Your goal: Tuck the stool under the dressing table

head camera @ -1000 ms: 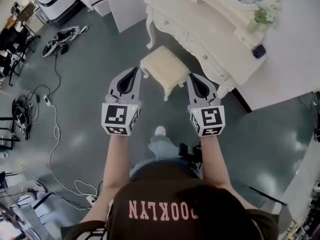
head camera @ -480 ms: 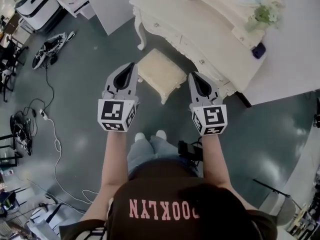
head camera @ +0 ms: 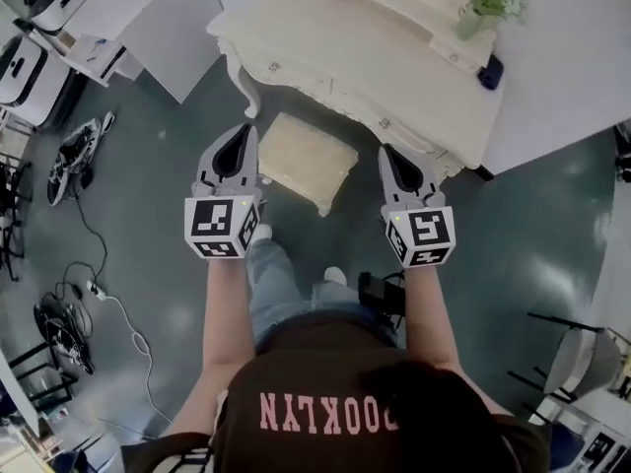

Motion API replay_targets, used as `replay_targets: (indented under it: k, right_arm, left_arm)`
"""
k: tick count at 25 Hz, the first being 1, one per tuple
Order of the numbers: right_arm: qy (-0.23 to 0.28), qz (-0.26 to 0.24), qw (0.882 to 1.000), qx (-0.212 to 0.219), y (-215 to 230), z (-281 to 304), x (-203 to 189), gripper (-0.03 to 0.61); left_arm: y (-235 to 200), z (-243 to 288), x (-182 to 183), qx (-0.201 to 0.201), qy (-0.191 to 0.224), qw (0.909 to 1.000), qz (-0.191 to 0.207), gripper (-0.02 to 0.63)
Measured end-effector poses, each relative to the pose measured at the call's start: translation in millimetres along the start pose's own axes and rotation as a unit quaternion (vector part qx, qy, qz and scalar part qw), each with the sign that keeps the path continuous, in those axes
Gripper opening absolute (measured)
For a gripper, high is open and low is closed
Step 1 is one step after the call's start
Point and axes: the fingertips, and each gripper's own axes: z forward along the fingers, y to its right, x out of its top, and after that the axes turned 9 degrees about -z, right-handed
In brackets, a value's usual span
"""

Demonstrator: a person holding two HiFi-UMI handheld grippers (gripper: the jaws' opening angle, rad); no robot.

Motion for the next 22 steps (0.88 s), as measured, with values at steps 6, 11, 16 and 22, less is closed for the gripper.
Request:
replay_targets:
  k: [6, 11, 16, 22]
  right_arm:
    - [-0.034, 0.048, 0.996, -0.074, -7, 43, 0, 0.0]
    - [-0.054, 0.081, 0.989, -0.116, -36, 83, 5, -0.001]
    - [-0.059, 0.198, 0.963, -0.175, -54, 103, -10, -0.002]
    - [-0.114, 0.19, 0.954, -0.2, -69, 106, -31, 0.0]
  left_arm:
    - [-39, 56, -14, -0.097, -0.044, 0.9941, 0.019, 0.005]
    - [-87, 86, -22, -0.158, -0.073, 0.9847, 0.009, 0.005]
    - [-118, 107, -41, -0.214, -0.106, 0.9709, 0.008, 0.005]
    - [-143, 125, -64, -0.233, -0.134, 0.9631, -0.009, 0.005]
